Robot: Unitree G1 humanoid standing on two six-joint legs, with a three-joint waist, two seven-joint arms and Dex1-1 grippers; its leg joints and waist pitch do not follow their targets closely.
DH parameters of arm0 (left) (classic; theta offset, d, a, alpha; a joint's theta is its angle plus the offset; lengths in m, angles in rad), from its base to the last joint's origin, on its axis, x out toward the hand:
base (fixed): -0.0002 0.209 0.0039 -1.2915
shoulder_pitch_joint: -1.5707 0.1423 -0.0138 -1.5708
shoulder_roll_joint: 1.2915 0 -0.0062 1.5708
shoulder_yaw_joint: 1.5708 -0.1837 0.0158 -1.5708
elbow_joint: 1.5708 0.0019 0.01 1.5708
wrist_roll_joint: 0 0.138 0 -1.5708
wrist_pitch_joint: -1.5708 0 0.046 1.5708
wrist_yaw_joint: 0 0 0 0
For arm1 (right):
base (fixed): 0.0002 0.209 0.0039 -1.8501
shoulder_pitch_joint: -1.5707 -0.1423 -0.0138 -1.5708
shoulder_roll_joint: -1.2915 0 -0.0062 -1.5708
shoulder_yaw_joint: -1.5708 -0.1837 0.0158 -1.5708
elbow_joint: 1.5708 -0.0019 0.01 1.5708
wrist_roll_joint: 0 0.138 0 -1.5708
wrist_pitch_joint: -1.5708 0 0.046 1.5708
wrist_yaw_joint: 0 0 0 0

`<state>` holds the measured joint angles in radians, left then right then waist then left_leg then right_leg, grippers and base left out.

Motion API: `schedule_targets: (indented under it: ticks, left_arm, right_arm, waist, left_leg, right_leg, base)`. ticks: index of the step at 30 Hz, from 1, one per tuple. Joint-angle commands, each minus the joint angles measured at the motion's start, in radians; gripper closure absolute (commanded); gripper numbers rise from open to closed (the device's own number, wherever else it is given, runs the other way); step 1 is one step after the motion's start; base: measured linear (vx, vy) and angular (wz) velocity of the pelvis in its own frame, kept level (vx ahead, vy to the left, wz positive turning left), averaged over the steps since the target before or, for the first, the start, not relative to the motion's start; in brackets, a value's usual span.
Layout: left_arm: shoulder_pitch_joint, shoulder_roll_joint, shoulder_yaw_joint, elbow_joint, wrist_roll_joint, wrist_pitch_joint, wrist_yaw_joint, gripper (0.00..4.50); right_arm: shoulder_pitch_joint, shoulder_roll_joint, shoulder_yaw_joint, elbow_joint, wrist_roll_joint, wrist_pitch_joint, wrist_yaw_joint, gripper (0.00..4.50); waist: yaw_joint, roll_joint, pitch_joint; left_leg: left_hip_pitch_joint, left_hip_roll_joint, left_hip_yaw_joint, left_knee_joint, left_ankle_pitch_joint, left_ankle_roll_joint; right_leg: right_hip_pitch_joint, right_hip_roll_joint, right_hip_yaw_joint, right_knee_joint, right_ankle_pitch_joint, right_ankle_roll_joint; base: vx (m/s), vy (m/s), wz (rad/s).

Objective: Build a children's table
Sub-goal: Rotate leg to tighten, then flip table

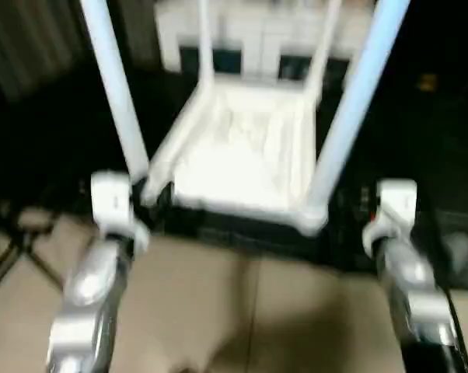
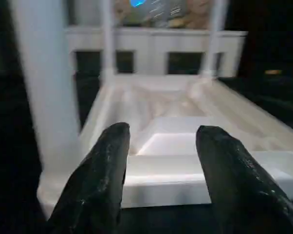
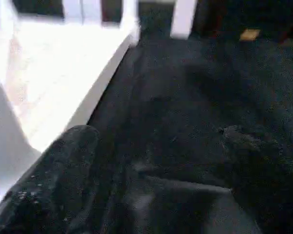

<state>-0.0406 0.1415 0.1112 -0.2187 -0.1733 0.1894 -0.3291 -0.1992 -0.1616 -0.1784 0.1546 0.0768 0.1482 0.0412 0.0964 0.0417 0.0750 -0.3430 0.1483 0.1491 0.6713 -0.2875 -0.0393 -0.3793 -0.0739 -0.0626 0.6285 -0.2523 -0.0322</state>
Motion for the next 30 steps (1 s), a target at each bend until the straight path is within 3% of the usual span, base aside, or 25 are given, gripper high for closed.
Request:
schedule_targets:
  ticks: [1, 2, 3, 4, 5, 6, 7, 8, 9, 10, 11, 12, 13, 14, 15, 16, 17, 18, 19, 20, 22, 24, 27, 29, 30]
  left_arm:
    - [0.002, -0.011, 0.006, -0.013, -0.002, -0.039, 0.009, 1.63]
    - [0.005, -0.02, 0.026, -0.009, 0.0, -0.073, 0.026, 1.3]
    - [0.006, -0.033, 0.057, -0.005, -0.016, -0.119, 0.04, 1.3]
    - [0.006, -0.038, 0.064, -0.005, -0.025, -0.125, 0.041, 1.3]
    - [0.006, -0.04, 0.067, -0.005, -0.028, -0.128, 0.042, 1.23]
    - [-0.001, -0.035, 0.073, 0.001, -0.027, -0.119, 0.047, 1.22]
    - [-0.014, -0.031, 0.08, 0.014, -0.025, -0.104, 0.057, 1.17]
    - [-0.03, -0.022, 0.088, 0.031, -0.016, -0.092, 0.075, 1.04]
    - [-0.046, -0.017, 0.096, 0.045, -0.017, -0.081, 0.086, 0.9]
    - [-0.046, -0.017, 0.096, 0.045, -0.017, -0.081, 0.086, 0.84]
    - [-0.06, -0.013, 0.102, 0.056, -0.017, -0.076, 0.098, 0.8]
    - [-0.077, -0.01, 0.11, 0.072, -0.016, -0.069, 0.114, 0.72]
    - [-0.096, -0.008, 0.12, 0.093, -0.015, -0.07, 0.131, 0.6]
    - [-0.112, -0.004, 0.119, 0.106, -0.014, -0.067, 0.131, 0.45]
    - [-0.128, 0.002, 0.113, 0.116, -0.019, -0.065, 0.117, 0.4]
    - [-0.144, 0.006, 0.108, 0.127, -0.021, -0.062, 0.109, 0.3]
    - [-0.176, 0.012, 0.103, 0.152, -0.02, -0.053, 0.104, 0.3]
    - [-0.183, 0.014, 0.103, 0.158, -0.02, -0.051, 0.104, 0.06]
    - [-0.204, 0.019, 0.104, 0.182, -0.013, -0.047, 0.11, 0.06]
    - [-0.22, 0.025, 0.105, 0.201, -0.009, -0.045, 0.115, 0.06]
    - [-0.266, 0.034, 0.12, 0.261, -0.023, -0.043, 0.121, 0.06]
    - [-0.312, 0.046, 0.135, 0.327, -0.031, -0.05, 0.123, 0.06]
    - [-0.375, 0.061, 0.144, 0.419, -0.052, -0.054, 0.099, 0.06]
    - [-0.422, 0.064, 0.149, 0.481, -0.069, -0.042, 0.082, 0.06]
    - [-0.435, 0.068, 0.148, 0.501, -0.063, -0.049, 0.083, 0.06]
  right_arm:
    - [0.008, 0.009, -0.036, -0.032, 0.033, -0.05, -0.005, 0.0]
    - [0.015, 0.026, -0.056, -0.044, 0.085, -0.08, 0.028, 0.0]
    - [0.029, 0.049, -0.089, -0.07, 0.179, -0.131, 0.093, 0.0]
    - [0.032, 0.053, -0.097, -0.077, 0.202, -0.143, 0.112, 0.0]
    - [0.034, 0.055, -0.1, -0.08, 0.212, -0.148, 0.12, 0.0]
    - [0.041, 0.054, -0.107, -0.1, 0.268, -0.157, 0.189, 0.0]
    - [0.05, 0.042, -0.105, -0.123, 0.322, -0.136, 0.269, 0.0]
    - [0.056, 0.028, -0.103, -0.142, 0.359, -0.121, 0.33, 0.0]
    - [0.058, 0.015, -0.103, -0.157, 0.39, -0.1, 0.375, 0.0]
    - [0.058, 0.015, -0.103, -0.157, 0.39, -0.1, 0.375, 0.0]
    - [0.061, 0.002, -0.1, -0.167, 0.408, -0.086, 0.405, 0.0]
    - [0.061, -0.009, -0.099, -0.178, 0.428, -0.072, 0.431, 0.0]
    - [0.062, -0.018, -0.096, -0.186, 0.45, -0.063, 0.456, 0.0]
    - [0.069, -0.03, -0.081, -0.204, 0.467, -0.04, 0.488, 0.0]
    - [0.077, -0.04, -0.064, -0.224, 0.494, -0.01, 0.523, 0.0]
    - [0.086, -0.051, -0.045, -0.242, 0.513, 0.015, 0.555, 0.0]
    - [0.1, -0.068, -0.01, -0.266, 0.541, 0.054, 0.607, 0.0]
    - [0.103, -0.072, -0.003, -0.271, 0.548, 0.062, 0.618, 0.0]
    - [0.111, -0.082, 0.019, -0.284, 0.556, 0.078, 0.642, 0.0]
    - [0.117, -0.089, 0.032, -0.292, 0.563, 0.091, 0.661, 0.0]
    - [0.128, -0.097, 0.058, -0.314, 0.585, 0.126, 0.698, 0.0]
    - [0.132, -0.102, 0.078, -0.322, 0.586, 0.136, 0.716, 0.0]
    - [0.115, -0.099, 0.092, -0.303, 0.54, 0.116, 0.698, 0.0]
    - [0.091, -0.093, 0.112, -0.265, 0.449, 0.071, 0.645, 0.0]
    - [0.085, -0.088, 0.116, -0.259, 0.439, 0.069, 0.633, 0.0]
  waist:
    - [-0.021, 0.008, -0.016]
    - [-0.043, 0.013, -0.002]
    - [0.016, 0.031, -0.023]
    - [0.071, 0.022, -0.025]
    - [0.058, -0.003, -0.052]
    - [0.027, -0.064, -0.064]
    - [0.027, -0.069, -0.054]
    - [0.057, -0.029, -0.06]
    - [0.064, -0.013, -0.07]
    - [0.064, -0.01, -0.071]
    - [0.05, -0.002, -0.073]
    - [0.051, 0.011, -0.079]
    - [0.044, 0.015, -0.087]
    - [0.043, 0.021, -0.101]
    - [0.037, 0.015, -0.102]
    - [0.041, 0.016, -0.107]
    - [0.037, 0.015, -0.104]
    - [0.035, 0.014, -0.1]
    - [0.033, 0.008, -0.098]
    - [0.031, 0.013, -0.096]
    - [0.023, 0.005, -0.092]
    - [0.018, 0.012, -0.088]
    - [0.015, 0.005, -0.085]
    - [0.017, 0.005, -0.087]
    - [0.017, 0.006, -0.088]
  left_leg:
    - [0.036, 0.083, -0.033, -0.188, -0.703, -0.059]
    - [0.06, 0.074, -0.011, -0.2, -0.778, -0.07]
    - [-0.097, 0.123, 0.012, -0.294, -0.838, -0.055]
    - [-0.127, 0.124, 0.05, -0.296, -0.83, -0.042]
    - [-0.001, 0.093, 0.08, -0.233, -0.581, -0.038]
    - [0.083, 0.046, 0.015, -0.05, -0.222, -0.019]
    - [0.026, 0.031, 0.006, -0.032, -0.056, 0.035]
    - [-0.02, 0.048, -0.032, -0.047, 0.118, 0.071]
    - [-0.018, 0.065, -0.032, -0.104, 0.13, 0.039]
    - [-0.003, 0.073, -0.025, -0.115, 0.05, 0.024]
    - [-0.011, 0.077, -0.024, -0.129, -0.095, -0.005]
    - [-0.014, 0.081, -0.028, -0.133, -0.12, -0.016]
    - [-0.021, 0.084, -0.032, -0.135, -0.098, -0.008]
    - [-0.024, 0.088, -0.035, -0.127, -0.004, 0.011]
    - [-0.036, 0.081, -0.031, -0.122, 0.05, 0.038]
    - [-0.031, 0.082, -0.03, -0.118, 0.058, 0.046]
    - [-0.036, 0.082, -0.029, -0.12, 0.051, 0.057]
    - [-0.037, 0.08, -0.026, -0.125, 0.013, 0.056]
    - [-0.036, 0.082, -0.026, -0.129, -0.011, 0.055]
    - [-0.035, 0.082, -0.025, -0.133, -0.043, 0.047]
    - [-0.035, 0.083, -0.024, -0.14, -0.076, 0.039]
    - [-0.031, 0.081, -0.023, -0.145, -0.123, 0.015]
    - [-0.032, 0.083, -0.021, -0.15, -0.136, -0.007]
    - [-0.032, 0.08, -0.018, -0.149, -0.124, -0.021]
    - [-0.031, 0.079, -0.018, -0.149, -0.121, -0.026]
  right_leg:
    - [0.009, -0.041, 0.002, -0.097, -0.424, -0.023]
    - [0.005, -0.004, -0.075, -0.133, -0.57, 0.029]
    - [0.159, -0.011, -0.048, 0.148, -0.283, 0.012]
    - [0.155, -0.009, -0.04, 0.149, -0.181, 0.015]
    - [0.068, -0.028, 0.047, 0.088, -0.37, 0.048]
    - [-0.016, -0.131, 0.104, -0.119, -0.723, 0.092]
    - [0.013, -0.156, 0.152, -0.147, -0.784, 0.099]
    - [0.053, -0.164, 0.157, -0.128, -0.648, 0.065]
    - [0.048, -0.094, 0.1, -0.086, -0.417, 0.011]
    - [0.03, -0.07, 0.085, -0.079, -0.336, -0.007]
    - [0.026, -0.052, 0.078, -0.058, -0.233, -0.051]
    - [0.031, -0.053, 0.076, -0.051, -0.177, -0.066]
    - [0.041, -0.055, 0.07, -0.043, -0.033, -0.083]
    - [0.046, -0.053, 0.062, -0.032, 0.138, -0.087]
    - [0.052, -0.049, 0.056, -0.028, 0.245, -0.083]
    - [0.049, -0.05, 0.055, -0.029, 0.27, -0.08]
    - [0.049, -0.056, 0.053, -0.031, 0.28, -0.084]
    - [0.049, -0.058, 0.054, -0.038, 0.242, -0.086]
    - [0.049, -0.061, 0.055, -0.042, 0.213, -0.089]
    - [0.048, -0.065, 0.056, -0.049, 0.157, -0.097]
    - [0.049, -0.066, 0.057, -0.058, 0.086, -0.106]
    - [0.042, -0.069, 0.061, -0.068, -0.008, -0.106]
    - [0.039, -0.072, 0.064, -0.072, -0.057, -0.108]
    - [0.037, -0.074, 0.066, -0.073, -0.065, -0.109]
    - [0.037, -0.074, 0.065, -0.071, -0.064, -0.109]
  base:
    - [-0.126, 0.066, 0.01]
    - [-0.095, 0.017, 0.04]
    - [-0.141, -0.024, 0.11]
    - [-0.141, -0.024, 0.11]
    - [-0.052, -0.093, 0.17]
    - [0.036, -0.16, 0.1]
    - [0.036, -0.16, 0.1]
    - [0.013, -0.115, 0.01]
    - [0.0, 0.0, 0.0]
    - [0.0, 0.0, 0.0]
    - [0.0, 0.0, 0.0]
    - [0.0, 0.0, 0.0]
    - [0.0, 0.0, 0.0]
    - [0.0, 0.0, 0.0]
    - [0.009, 0.053, -0.03]
    - [0.009, 0.053, -0.03]
    - [0.0, 0.0, 0.0]
    - [0.0, 0.0, 0.0]
    - [0.0, 0.0, 0.0]
    - [0.0, 0.0, 0.0]
    - [0.0, 0.0, 0.0]
    - [0.0, 0.0, 0.0]
    - [0.0, 0.0, 0.0]
    - [0.0, 0.0, 0.0]
    - [0.0, 0.0, 0.0]
